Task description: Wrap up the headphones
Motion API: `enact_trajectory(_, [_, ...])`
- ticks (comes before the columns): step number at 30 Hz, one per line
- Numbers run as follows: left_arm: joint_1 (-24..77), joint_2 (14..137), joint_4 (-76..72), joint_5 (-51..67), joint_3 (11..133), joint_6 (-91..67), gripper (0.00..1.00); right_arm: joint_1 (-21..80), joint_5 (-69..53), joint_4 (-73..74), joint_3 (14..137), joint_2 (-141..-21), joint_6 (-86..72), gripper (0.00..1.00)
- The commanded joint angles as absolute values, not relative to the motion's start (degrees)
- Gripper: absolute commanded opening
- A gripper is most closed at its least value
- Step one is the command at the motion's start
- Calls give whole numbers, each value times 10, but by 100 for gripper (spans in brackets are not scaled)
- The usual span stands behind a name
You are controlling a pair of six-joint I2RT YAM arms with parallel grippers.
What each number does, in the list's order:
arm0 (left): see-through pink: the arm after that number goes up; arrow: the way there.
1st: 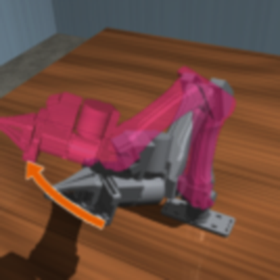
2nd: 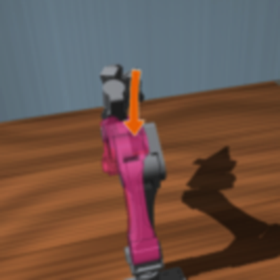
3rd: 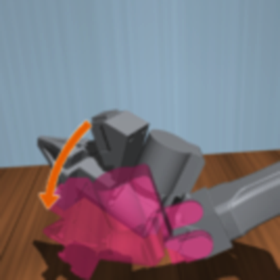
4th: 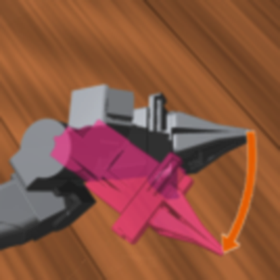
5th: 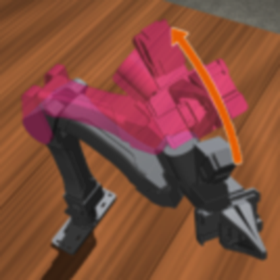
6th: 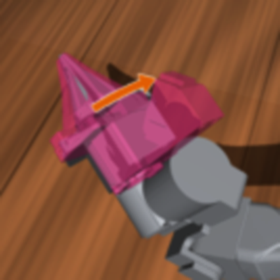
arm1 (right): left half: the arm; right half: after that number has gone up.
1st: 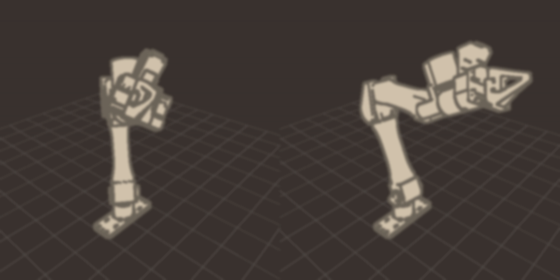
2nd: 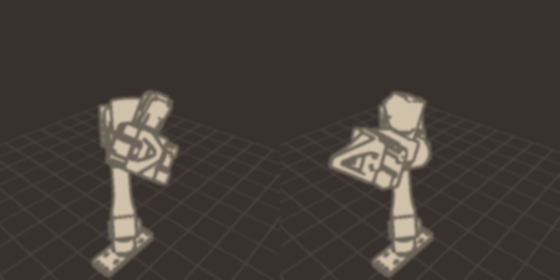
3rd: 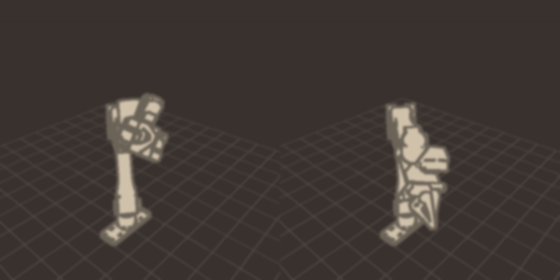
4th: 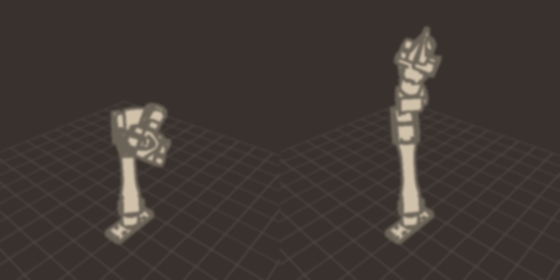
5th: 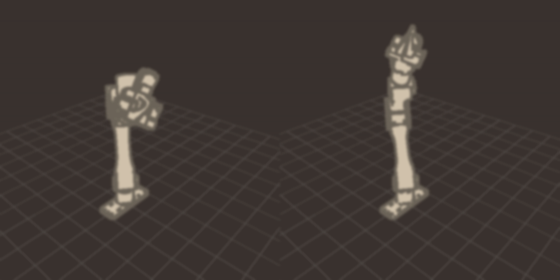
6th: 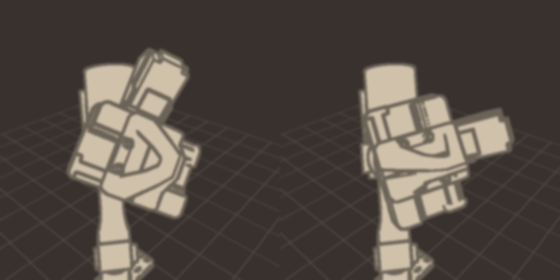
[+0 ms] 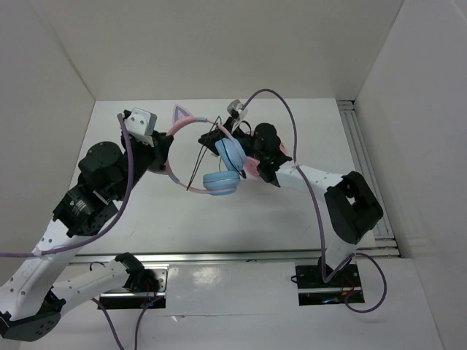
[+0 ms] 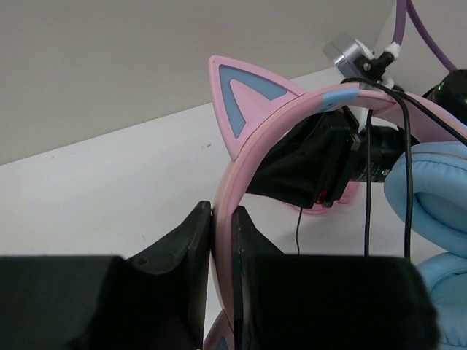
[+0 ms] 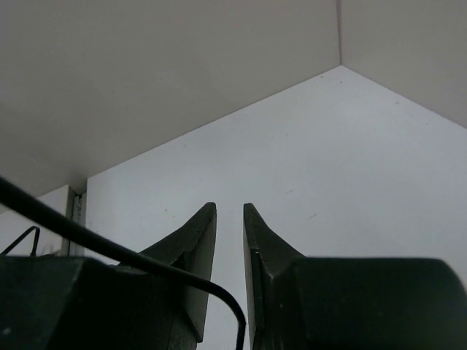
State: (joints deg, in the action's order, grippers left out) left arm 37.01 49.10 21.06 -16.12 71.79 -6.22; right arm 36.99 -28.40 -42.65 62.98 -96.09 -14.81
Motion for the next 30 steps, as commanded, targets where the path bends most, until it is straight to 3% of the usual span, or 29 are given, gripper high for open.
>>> enact_trajectory(1, [373,485,135,-202,765,-83,0,376,-303,-523,640,-980,-196,29])
enact_trajectory(16, [373,513,129,-268,820,-69,0,393,-308,-534,649,-1068,-210,29])
enact_trajectory(20, [373,513,129,-279,825,-69,0,393,-314,-520,643,-1079,-197,40])
enact_trajectory(30, [373,519,148,-301,852,-69,0,404,-332,-444,638,-1090,-137,46])
